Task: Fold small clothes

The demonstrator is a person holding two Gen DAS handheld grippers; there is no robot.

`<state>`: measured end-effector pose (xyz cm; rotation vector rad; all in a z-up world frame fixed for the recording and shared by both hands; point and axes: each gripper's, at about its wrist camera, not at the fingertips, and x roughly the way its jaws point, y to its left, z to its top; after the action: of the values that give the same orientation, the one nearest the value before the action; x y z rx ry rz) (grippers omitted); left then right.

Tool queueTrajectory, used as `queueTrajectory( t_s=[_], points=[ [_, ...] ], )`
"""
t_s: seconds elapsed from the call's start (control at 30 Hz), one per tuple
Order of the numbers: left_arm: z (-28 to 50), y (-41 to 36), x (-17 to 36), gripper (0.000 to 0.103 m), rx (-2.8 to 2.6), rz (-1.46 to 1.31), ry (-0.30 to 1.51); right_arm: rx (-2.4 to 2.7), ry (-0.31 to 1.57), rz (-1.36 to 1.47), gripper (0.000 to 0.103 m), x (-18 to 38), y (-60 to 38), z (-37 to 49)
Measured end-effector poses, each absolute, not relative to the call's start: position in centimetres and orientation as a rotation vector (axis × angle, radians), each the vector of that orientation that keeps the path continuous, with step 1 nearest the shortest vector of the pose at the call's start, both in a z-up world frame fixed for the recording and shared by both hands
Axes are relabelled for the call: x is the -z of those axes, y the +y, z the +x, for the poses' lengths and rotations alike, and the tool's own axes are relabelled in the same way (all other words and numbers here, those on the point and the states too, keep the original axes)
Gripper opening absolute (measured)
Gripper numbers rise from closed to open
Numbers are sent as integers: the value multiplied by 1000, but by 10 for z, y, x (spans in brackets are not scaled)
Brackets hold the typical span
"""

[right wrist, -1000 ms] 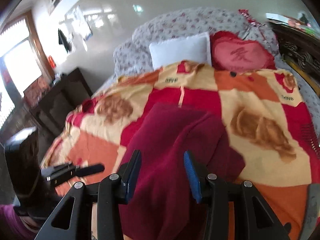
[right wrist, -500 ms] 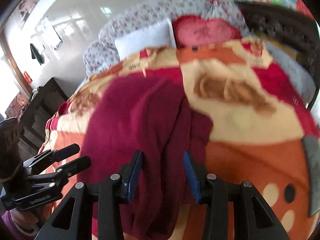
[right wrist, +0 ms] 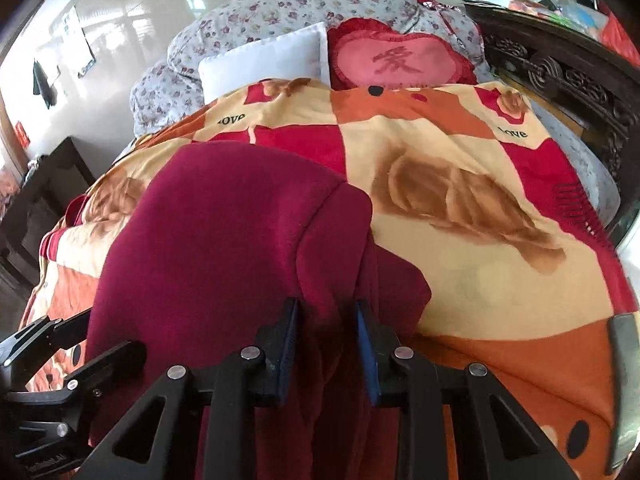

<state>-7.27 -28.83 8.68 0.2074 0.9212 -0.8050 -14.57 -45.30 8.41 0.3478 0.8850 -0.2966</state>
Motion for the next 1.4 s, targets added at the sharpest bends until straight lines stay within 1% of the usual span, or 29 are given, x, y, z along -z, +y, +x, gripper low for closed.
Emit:
queueTrajectory(
  t_s=[0.17,0.3,0.43,0.5,0.53,0.63,0.67,0.7,0.73,0.77,0.83,0.87,0.9,1.0,1.1,1.2,1.23,1.27,1.3,1.4],
  points=[
    [-75,-291,-88,60,795,221,915,297,869,375,27,-104,-449,-159],
    [-74,-289,-87,60,794,209,921,265,836,327,27,-121,-429,-178],
    [-77,-290,-87,61,789,211,917,260,868,316,27,-107,-419,-188],
    [-76,-290,-86,64,792,209,924,275,902,320,27,-90,-420,-187],
    [-76,-291,-84,68,792,210,932,272,906,348,27,-81,-423,-186],
    [-74,-287,-83,68,804,189,957,260,889,389,28,-81,-428,-189],
    [-73,-284,-84,68,813,178,971,252,879,389,29,-87,-428,-191],
    [-71,-280,-84,68,823,166,984,251,864,391,39,-91,-429,-195],
    [-70,-276,-85,68,837,150,995,256,851,393,51,-95,-430,-197],
    [-69,-271,-85,68,856,132,1001,267,820,400,56,-100,-434,-205],
    [-66,-262,-84,68,873,102,1013,263,775,435,73,-104,-443,-214],
    [-64,-260,-83,69,884,84,1022,255,766,460,77,-102,-448,-217],
    [-62,-259,-82,69,897,66,1031,251,774,479,79,-99,-453,-216],
    [-58,-259,-76,69,930,17,1063,234,815,540,79,-83,-464,-210],
    [-56,-264,-70,73,957,-9,1080,183,809,643,80,-66,-475,-204],
    [-56,-274,-63,73,993,-16,1094,154,810,708,83,-54,-481,-196],
    [-56,-278,-61,74,1001,-18,1102,135,805,741,84,-50,-483,-194],
    [-55,-281,-57,79,1005,-23,1115,117,799,769,84,-48,-483,-192],
    [-54,-283,-55,81,1004,-30,1123,93,796,800,84,-46,-484,-190],
    [-52,-289,-49,81,1005,-62,1150,61,820,798,85,-42,-476,-182]
  ],
)
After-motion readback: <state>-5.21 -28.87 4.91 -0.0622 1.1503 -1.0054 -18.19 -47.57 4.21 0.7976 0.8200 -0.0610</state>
